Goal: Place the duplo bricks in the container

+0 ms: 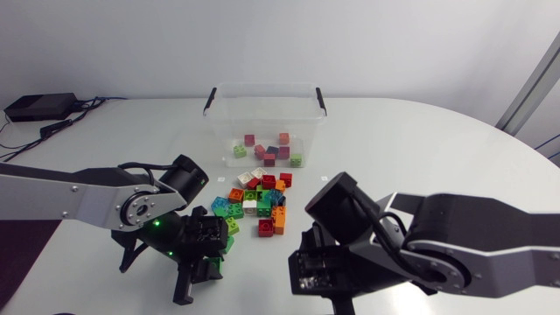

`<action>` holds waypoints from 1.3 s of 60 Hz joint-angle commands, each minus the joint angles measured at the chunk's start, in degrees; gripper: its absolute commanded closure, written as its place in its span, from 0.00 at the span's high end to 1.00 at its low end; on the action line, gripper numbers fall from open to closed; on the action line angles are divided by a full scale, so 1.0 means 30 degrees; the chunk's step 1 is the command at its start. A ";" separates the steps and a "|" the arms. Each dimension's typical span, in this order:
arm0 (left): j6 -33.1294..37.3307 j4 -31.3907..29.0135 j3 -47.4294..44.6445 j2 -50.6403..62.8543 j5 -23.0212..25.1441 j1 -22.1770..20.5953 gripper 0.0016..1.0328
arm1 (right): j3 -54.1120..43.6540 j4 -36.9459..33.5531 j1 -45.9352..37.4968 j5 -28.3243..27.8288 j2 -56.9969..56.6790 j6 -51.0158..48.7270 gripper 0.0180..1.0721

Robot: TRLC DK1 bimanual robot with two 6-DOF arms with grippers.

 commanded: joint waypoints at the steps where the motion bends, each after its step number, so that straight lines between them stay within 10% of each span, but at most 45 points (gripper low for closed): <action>1: -0.0625 -0.0793 0.0449 -0.0549 -0.0192 -0.0194 0.23 | -0.0513 -0.0738 0.0852 -0.0113 0.0080 -0.0845 0.91; 28: -0.1240 -0.3371 0.2295 -0.2219 -0.0690 0.0099 0.23 | 0.1860 -0.1852 0.3342 -0.0289 0.4123 -0.1255 0.86; 54: 0.1250 -0.5451 0.2441 -0.5559 -0.0573 0.4054 0.23 | 0.3325 -0.4107 0.5012 -0.0553 0.5705 -0.0610 0.79; 67: 0.1631 -0.6037 0.2500 -0.6438 -0.0544 0.4464 0.23 | 0.4263 -0.4840 0.5451 -0.1256 0.7140 -0.0054 0.49; 78: 0.2217 -0.6711 0.2500 -0.7287 -0.0515 0.5050 0.23 | 0.4526 -0.5162 0.4777 -0.0582 0.7550 0.0210 0.47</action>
